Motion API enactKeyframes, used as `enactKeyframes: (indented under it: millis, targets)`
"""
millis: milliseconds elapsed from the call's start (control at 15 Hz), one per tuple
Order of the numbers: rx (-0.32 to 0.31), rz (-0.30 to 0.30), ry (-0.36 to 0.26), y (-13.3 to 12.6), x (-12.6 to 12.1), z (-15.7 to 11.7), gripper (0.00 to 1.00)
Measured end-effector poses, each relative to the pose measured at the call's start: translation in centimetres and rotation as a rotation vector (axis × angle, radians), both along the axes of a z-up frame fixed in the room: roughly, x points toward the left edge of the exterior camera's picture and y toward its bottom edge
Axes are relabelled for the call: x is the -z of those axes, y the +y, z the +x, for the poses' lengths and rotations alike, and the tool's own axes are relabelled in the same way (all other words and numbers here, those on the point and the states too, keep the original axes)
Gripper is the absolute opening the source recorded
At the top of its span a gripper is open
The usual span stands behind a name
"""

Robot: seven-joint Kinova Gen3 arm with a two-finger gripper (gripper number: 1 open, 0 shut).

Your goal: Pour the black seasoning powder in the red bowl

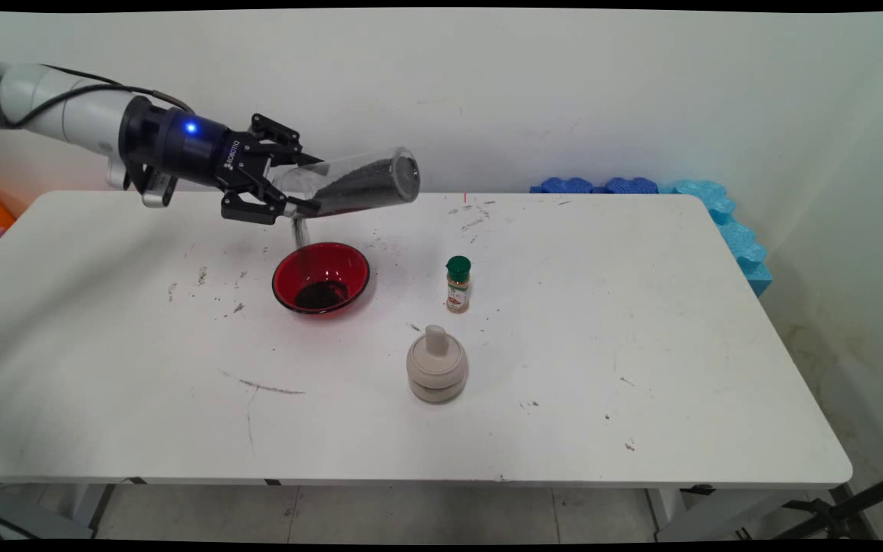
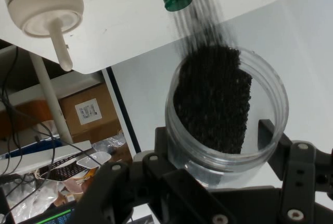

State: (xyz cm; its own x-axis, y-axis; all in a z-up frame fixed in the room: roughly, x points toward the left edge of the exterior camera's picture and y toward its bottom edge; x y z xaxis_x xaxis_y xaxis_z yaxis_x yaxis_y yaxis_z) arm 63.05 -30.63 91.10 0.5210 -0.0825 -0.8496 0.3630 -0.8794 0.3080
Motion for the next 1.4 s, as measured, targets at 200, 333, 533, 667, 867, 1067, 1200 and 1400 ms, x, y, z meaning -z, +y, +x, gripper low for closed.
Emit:
enactKeyframes:
  millis: [200,333,533,667,867,1067,1200,1400]
  targets:
    - [0.0,-0.002,0.001,-0.05,0.03,0.02,0.0]
    - [-0.001,-0.005,0.002,-0.08,0.04,0.05,0.0]
    - [0.0,-0.009,0.001,-0.12,0.04,0.09,0.0]
    - [0.002,-0.014,-0.002,-0.15,0.04,0.14,0.0]
    - [0.003,-0.026,-0.017,-0.28,0.08,0.35,0.0]
    - [0.01,-0.048,-0.039,-0.42,0.03,0.54,0.0]
    - [0.018,-0.064,-0.053,-0.47,-0.09,0.6,0.0]
    - [0.029,-0.086,-0.072,-0.45,-0.27,0.66,0.0]
